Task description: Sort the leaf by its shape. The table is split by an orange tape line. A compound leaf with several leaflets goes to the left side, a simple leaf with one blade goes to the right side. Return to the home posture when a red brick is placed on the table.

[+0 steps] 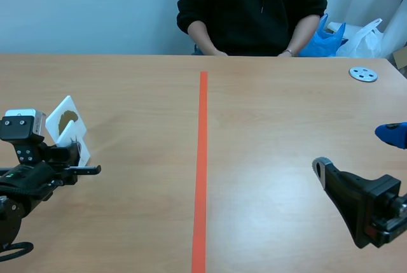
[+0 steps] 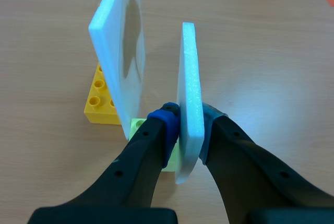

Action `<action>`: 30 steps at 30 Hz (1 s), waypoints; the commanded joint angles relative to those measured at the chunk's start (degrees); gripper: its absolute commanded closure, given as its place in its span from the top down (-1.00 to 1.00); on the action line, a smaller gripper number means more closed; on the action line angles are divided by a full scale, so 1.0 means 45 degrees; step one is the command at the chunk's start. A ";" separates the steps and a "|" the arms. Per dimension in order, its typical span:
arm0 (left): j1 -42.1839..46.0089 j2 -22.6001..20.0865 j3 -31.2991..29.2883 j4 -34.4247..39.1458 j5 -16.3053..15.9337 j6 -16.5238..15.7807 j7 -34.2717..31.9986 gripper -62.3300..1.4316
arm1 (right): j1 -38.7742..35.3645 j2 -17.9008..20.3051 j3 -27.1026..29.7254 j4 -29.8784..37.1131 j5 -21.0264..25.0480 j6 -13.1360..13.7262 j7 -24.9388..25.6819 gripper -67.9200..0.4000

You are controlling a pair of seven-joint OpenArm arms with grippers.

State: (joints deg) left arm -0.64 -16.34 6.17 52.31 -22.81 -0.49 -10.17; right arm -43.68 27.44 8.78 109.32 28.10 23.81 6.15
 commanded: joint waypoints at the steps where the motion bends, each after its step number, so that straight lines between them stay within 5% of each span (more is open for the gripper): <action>1: -0.0049 0.0024 -0.0117 0.0277 -0.0078 -0.0024 -0.0257 -0.68 | 0.0151 0.0102 0.0073 0.0219 0.0151 0.0005 0.0194 1.00; 9: -0.0005 0.0024 -0.0117 0.0287 -0.0087 -0.0073 -0.0272 -0.29 | 0.0151 0.0102 0.0073 0.0219 0.0151 0.0005 0.0199 1.00; 17: 0.0117 0.0019 -0.0117 0.0986 -0.0087 -0.0117 -0.0136 -0.29 | 0.0155 0.0102 0.0073 0.0219 0.0146 0.0005 0.0199 1.00; 30: 0.1812 -0.0117 -0.0767 0.5178 -0.0083 -0.0053 0.0019 -0.29 | 0.0185 0.0107 0.0073 0.0219 0.0146 0.0005 0.0287 1.00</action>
State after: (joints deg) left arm 7.86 -16.38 3.36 74.19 -22.83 -0.67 -9.47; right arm -43.66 27.44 8.78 109.32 28.08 23.81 6.39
